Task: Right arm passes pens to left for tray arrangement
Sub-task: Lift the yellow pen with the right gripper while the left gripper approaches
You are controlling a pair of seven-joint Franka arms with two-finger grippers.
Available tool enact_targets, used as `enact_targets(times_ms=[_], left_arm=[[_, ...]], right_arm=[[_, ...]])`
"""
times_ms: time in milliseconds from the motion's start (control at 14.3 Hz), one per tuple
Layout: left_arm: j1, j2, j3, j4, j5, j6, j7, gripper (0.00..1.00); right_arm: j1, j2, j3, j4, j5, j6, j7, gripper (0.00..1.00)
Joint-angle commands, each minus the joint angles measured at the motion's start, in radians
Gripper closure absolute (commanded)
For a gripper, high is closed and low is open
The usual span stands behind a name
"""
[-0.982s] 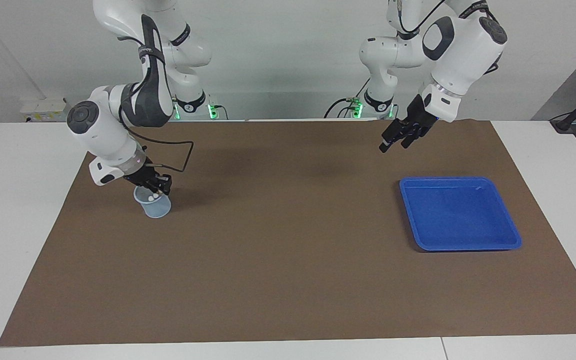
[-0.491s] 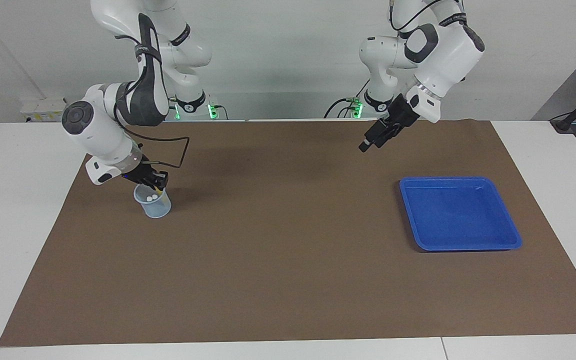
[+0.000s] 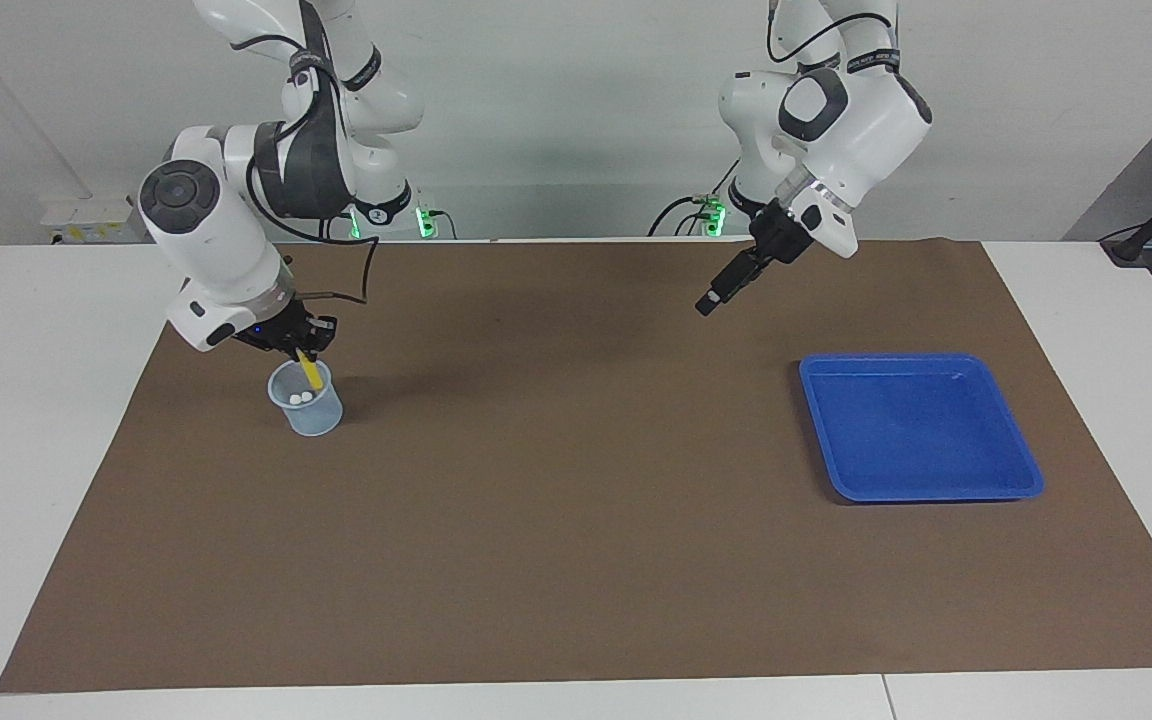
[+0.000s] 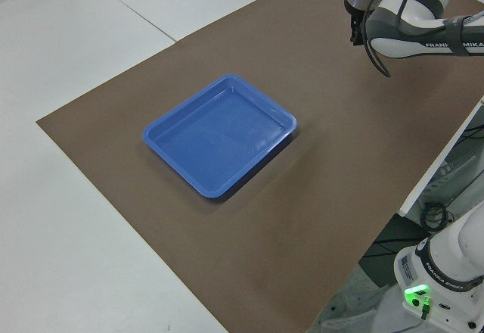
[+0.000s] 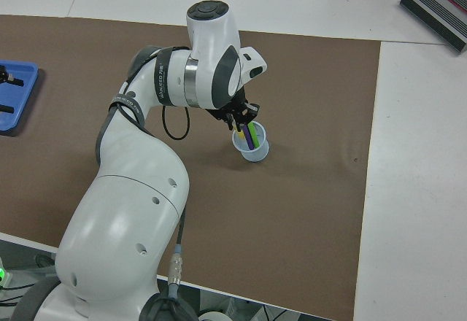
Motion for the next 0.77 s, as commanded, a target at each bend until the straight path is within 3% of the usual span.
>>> enact_targets(times_ms=[0,351,701], left_arm=[[-0.011,-0.018,0.013,-0.015,-0.017,0.011,-0.010,0.00],[-0.005,-0.004,0.014,0.004,-0.017,0.011,-0.011,0.00],[-0.002,-0.002,0.013,0.013,-0.017,0.013,-0.014,0.00]], right_arm=[[0.015,-0.013,0.013,0.063,0.019,-0.056,-0.032,1.00],[0.015,-0.039,0.034,0.112,0.245,-0.059,-0.020,1.00],[0.084,-0.036,0.079,0.110,0.402,0.062,0.214,1.00]])
